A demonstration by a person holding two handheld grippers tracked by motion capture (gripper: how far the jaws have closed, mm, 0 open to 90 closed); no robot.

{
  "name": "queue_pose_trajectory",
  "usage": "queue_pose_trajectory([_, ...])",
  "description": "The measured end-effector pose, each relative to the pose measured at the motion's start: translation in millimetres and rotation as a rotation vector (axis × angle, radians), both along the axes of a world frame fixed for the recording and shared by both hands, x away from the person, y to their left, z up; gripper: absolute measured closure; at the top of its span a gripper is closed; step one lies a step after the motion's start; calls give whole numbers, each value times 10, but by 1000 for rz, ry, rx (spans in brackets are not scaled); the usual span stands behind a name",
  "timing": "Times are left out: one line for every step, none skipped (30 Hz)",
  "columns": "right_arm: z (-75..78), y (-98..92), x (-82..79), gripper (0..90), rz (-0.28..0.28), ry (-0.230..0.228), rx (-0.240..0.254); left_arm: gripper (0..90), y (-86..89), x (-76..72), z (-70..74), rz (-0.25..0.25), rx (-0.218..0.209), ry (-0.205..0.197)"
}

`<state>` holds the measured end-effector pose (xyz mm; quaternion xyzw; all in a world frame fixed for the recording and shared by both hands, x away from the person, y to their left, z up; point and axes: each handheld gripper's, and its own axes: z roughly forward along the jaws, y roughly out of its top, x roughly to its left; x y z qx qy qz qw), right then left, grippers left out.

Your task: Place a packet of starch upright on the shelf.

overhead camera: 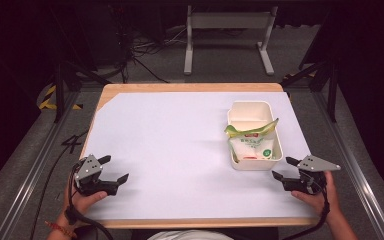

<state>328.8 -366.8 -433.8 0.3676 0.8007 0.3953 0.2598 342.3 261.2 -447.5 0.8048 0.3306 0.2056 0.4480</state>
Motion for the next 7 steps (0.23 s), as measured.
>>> queue_pose_trajectory([1,-2,-1,259,0,-1,0,92,-5,8,-2,-4,2,-2])
queue_pose_trajectory([1,-5,-1,259,-1,-1,1,92,-12,12,-2,-10,5,-1])
queue_pose_trajectory([1,-9,-1,259,-3,-1,3,92,-16,15,-2,-11,8,-1])
queue_pose_trajectory([1,-11,-1,258,-5,0,3,91,-18,19,-2,-11,9,0])
queue_pose_trajectory([-1,-12,0,259,-5,-2,4,91,-21,23,-3,-10,8,3])
queue_pose_trajectory([-2,-11,-1,259,-4,1,5,91,-22,29,-4,-12,4,4])
queue_pose_trajectory([-2,-10,-1,259,-2,2,4,91,-25,35,-8,-15,-1,8])
